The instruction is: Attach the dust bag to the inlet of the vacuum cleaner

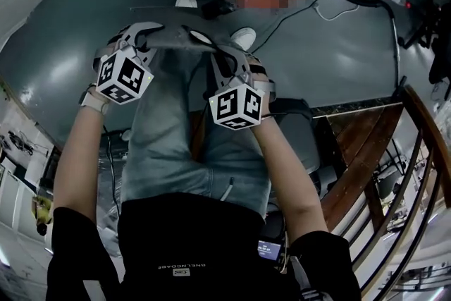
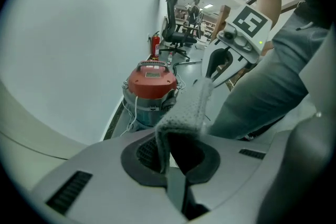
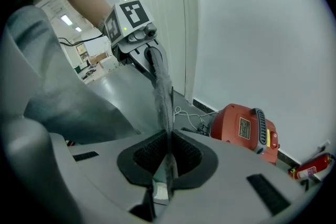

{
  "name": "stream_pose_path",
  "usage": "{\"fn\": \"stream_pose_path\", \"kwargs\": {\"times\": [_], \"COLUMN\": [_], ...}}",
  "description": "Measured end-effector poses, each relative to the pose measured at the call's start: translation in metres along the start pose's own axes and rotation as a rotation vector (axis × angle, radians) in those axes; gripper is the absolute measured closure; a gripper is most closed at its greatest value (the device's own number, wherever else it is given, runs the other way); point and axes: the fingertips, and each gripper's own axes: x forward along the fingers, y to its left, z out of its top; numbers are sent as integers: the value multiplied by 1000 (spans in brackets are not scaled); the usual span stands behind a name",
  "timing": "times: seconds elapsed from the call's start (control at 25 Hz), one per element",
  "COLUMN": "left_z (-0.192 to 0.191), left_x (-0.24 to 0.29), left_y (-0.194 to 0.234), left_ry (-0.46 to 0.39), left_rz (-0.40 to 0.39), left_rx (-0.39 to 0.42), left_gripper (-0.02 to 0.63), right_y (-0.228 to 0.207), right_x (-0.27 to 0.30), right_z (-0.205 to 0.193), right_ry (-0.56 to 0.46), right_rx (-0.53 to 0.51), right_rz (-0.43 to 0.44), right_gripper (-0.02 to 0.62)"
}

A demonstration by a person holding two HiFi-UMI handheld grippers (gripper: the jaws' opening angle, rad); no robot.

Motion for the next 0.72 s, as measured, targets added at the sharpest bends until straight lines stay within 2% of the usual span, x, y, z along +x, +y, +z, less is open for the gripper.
{"fn": "stream_pose_path", "kwargs": {"times": [0.32,0.72], "left_z": [-31,-74], "left_x": [54,106], "left_y": [16,27], "left_ry": [17,68], "left_rz": [30,-46], "left_rx": [-105,-135], "left_gripper": [583,581], "right_y": [-2,-8], "right_x": [49,102], "right_z": [-23,-45], "right_ry": [60,121], "right_rx": [12,60], "right_rz": [-30,-70], "right_gripper": [546,548]}}
